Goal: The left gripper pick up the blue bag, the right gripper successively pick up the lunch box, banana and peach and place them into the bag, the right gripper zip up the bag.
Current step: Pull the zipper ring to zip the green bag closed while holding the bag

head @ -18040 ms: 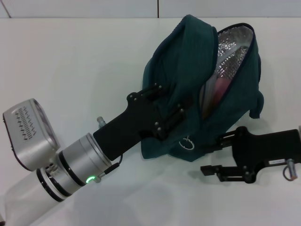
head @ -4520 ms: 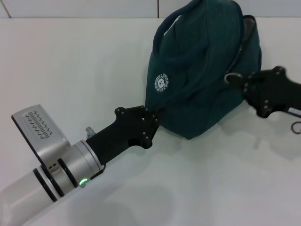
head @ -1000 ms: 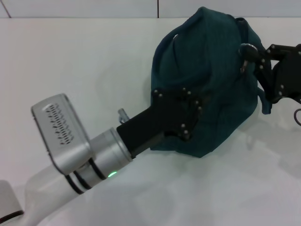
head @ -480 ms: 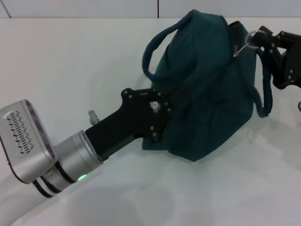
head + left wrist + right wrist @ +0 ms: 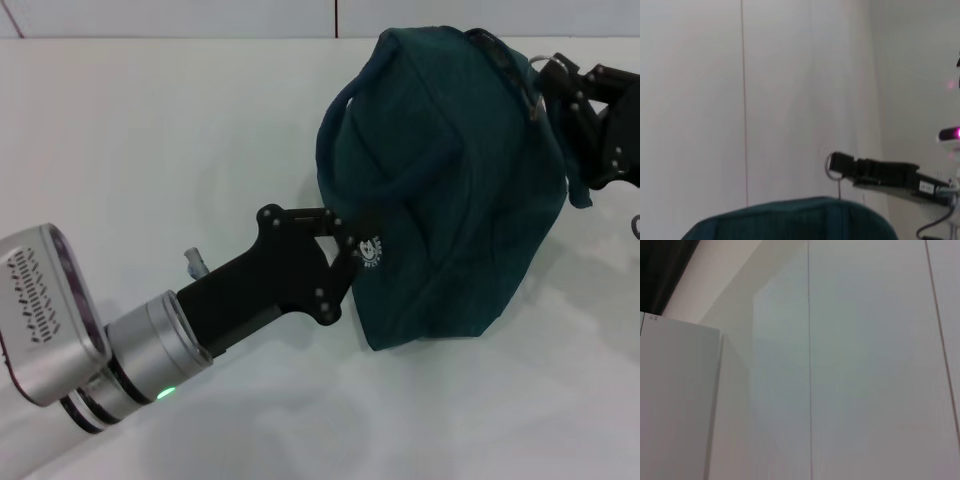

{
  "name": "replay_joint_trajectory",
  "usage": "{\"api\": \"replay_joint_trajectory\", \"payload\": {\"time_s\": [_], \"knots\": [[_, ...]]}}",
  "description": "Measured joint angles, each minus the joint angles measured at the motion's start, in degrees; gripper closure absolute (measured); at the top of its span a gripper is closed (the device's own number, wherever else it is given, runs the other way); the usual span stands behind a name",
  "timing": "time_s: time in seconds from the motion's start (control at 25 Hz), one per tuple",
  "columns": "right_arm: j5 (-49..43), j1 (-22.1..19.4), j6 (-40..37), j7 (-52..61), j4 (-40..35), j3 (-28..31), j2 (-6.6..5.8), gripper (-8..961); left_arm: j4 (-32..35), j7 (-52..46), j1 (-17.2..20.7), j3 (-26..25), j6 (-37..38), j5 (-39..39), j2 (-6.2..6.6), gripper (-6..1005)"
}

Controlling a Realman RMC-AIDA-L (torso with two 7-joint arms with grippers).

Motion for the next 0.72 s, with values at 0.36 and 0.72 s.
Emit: {"api": "replay_joint_trajectory", "payload": {"time_s": [0.36, 0.72], "knots": [[0.01, 0.50, -0.08, 0.53, 0.51, -0.80, 0.00, 936, 5.96, 2.20, 2.89, 0.00, -1.57, 1.36, -0.69, 877], [0.17, 1.75, -0.17, 0.60, 1.39, -2.65, 0.00, 936, 10.46, 1.58, 1.71, -0.59, -8.63, -1.53, -0.75, 489]]}}
